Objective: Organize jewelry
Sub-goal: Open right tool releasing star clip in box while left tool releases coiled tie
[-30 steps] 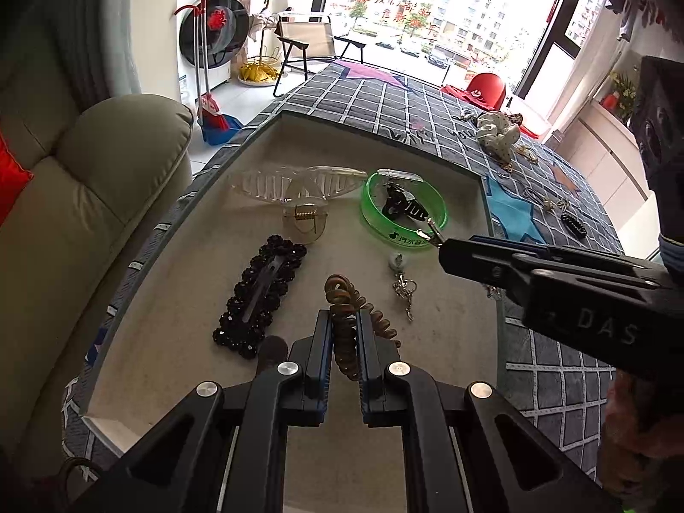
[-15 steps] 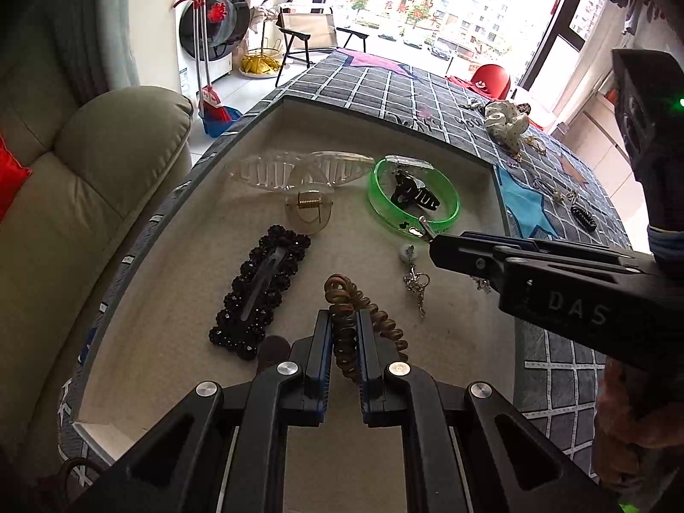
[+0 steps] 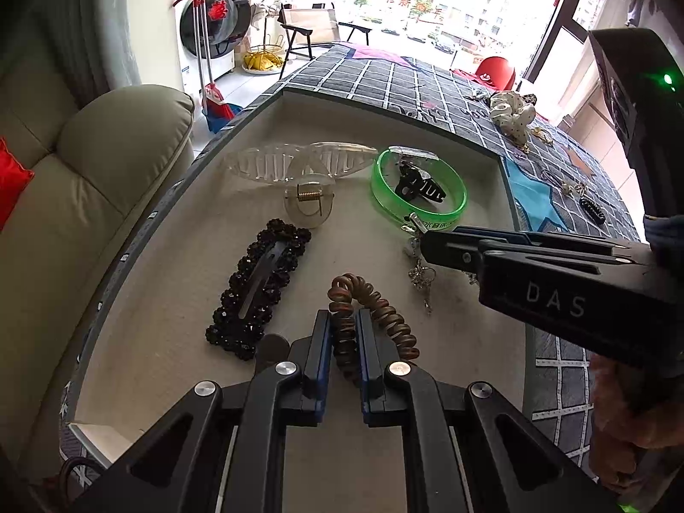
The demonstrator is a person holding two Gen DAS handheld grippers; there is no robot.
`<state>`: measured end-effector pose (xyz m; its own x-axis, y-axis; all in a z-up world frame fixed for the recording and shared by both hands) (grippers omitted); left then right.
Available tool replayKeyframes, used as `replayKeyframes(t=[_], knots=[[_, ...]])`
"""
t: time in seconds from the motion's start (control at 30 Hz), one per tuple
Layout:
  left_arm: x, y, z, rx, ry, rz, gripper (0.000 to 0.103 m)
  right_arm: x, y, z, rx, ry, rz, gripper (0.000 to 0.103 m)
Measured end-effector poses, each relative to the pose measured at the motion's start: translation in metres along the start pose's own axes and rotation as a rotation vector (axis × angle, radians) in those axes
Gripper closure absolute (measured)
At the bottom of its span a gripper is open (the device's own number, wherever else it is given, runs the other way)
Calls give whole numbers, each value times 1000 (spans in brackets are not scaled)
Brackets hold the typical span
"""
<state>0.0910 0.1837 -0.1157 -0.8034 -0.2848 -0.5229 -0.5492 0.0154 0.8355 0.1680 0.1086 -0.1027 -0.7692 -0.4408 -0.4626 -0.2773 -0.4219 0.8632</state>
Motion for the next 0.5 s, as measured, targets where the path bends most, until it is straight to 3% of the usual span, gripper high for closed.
replayKeyframes(t=[0.17, 0.23, 0.3, 0.43, 0.47, 0.5], knots=[[0, 1, 1, -11, 0, 2, 90, 0, 2, 0, -12, -16, 7, 73], [1, 1, 2, -11, 9, 3, 90, -1, 6, -2, -7, -22, -5, 59], [1, 1, 3, -14, 16, 2, 90, -1, 13, -3, -7, -31, -21, 55], [2, 2, 4, -28, 9, 0, 90, 2, 26, -10, -2, -57, -46, 55], [3, 3, 4, -31, 4, -1, 88, 3, 29, -12, -1, -65, -51, 55], [3, 3, 3, -39, -3, -3, 62, 4, 32, -14, -5, -72, -59, 55]])
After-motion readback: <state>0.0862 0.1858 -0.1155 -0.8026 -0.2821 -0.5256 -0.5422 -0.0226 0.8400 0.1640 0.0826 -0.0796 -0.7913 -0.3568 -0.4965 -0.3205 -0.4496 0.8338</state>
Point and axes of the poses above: each gripper's, at about its wrist camera, not at the fingertips, and y roughly against the way its jaws point, z to its left, x to its underside, the point moved 4 cm from there along -y, roughly the way its jaws point, and after that the axes turned 1 degree about x, right-handed, at the moved point
